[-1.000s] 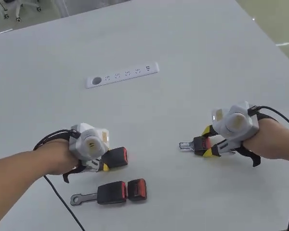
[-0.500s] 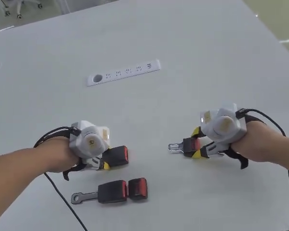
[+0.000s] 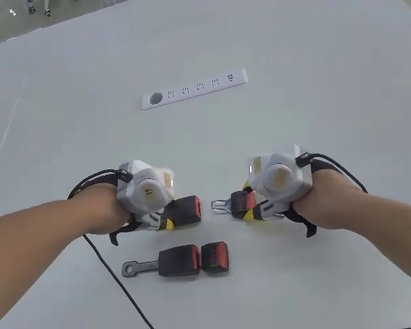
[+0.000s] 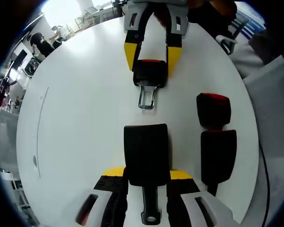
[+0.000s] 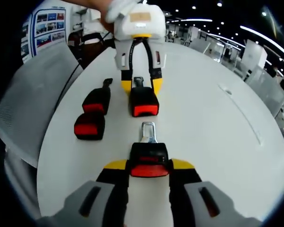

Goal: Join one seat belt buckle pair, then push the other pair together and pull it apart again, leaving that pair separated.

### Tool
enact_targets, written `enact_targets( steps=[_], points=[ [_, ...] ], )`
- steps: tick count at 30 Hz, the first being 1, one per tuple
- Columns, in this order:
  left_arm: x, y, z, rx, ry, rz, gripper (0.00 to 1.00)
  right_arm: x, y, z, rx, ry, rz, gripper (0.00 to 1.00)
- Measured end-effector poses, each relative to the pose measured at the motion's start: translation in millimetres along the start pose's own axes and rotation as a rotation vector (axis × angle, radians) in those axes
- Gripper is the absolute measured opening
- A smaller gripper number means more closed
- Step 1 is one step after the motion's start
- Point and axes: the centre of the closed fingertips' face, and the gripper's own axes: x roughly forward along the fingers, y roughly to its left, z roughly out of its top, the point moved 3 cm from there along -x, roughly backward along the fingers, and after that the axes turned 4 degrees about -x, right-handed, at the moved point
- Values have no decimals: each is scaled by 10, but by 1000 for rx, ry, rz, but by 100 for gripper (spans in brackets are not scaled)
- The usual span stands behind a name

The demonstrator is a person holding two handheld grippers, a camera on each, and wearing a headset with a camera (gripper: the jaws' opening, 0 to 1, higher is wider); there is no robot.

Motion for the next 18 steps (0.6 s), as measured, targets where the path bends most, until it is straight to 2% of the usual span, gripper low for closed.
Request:
enact_targets(
  steps=[6, 10, 14, 18],
  points=[
    [2, 2, 19, 21, 26, -1, 31, 120, -20, 137, -12, -1, 8, 31],
    [2, 9, 9, 19, 27, 0, 31, 117, -14, 162, -59, 24, -9, 31],
    [-1, 10, -3, 12, 10, 4, 31, 127, -35, 133, -8, 8, 0, 31],
    [2, 3, -8, 6, -5, 11, 30, 140, -33, 142, -6, 5, 5, 30]
  ],
)
